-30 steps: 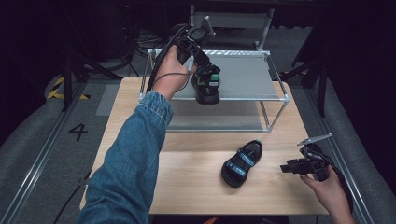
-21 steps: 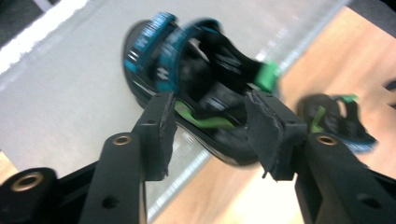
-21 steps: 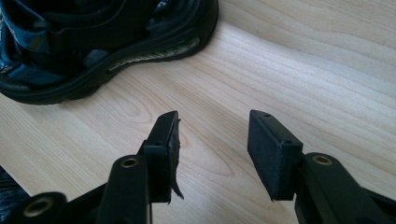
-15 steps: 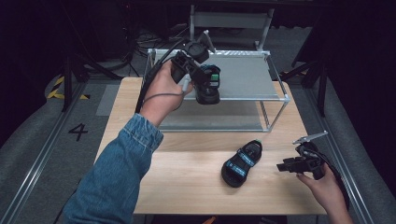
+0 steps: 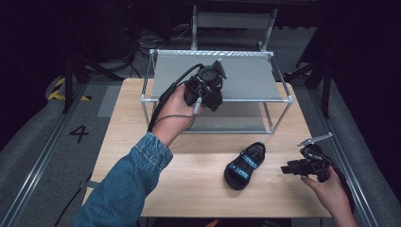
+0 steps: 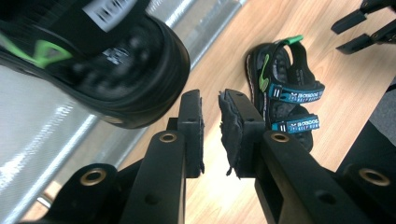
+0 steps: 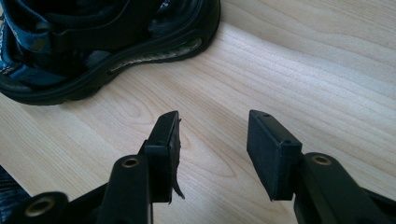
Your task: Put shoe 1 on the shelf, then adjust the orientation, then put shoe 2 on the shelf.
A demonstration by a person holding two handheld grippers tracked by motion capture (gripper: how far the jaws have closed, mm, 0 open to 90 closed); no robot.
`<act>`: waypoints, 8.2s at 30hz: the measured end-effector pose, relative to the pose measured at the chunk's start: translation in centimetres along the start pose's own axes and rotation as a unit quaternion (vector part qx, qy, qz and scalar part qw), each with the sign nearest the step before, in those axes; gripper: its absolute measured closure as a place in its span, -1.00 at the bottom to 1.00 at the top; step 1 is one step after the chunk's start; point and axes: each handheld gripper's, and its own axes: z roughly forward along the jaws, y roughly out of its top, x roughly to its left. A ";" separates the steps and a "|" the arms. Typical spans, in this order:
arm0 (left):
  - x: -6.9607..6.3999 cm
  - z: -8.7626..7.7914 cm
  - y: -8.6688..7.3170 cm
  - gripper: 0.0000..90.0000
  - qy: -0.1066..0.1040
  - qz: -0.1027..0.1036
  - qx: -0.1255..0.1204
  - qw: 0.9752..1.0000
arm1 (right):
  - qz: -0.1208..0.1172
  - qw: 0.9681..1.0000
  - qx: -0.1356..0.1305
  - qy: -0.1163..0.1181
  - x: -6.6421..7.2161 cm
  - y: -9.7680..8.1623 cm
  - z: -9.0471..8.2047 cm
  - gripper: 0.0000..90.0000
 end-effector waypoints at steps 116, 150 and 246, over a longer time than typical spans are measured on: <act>3.4 3.1 -15.7 0.00 0.009 -0.034 0.006 0.999 | -0.104 0.985 0.125 -0.051 8.8 3.0 -2.7 0.89; 4.2 3.5 -17.0 0.04 0.003 -0.048 0.018 0.999 | -0.115 0.987 0.099 -0.055 7.5 6.8 3.0 0.88; 5.9 2.9 -20.2 0.04 0.000 -0.102 0.022 0.995 | -0.175 0.980 0.071 -0.063 9.4 9.4 2.7 0.57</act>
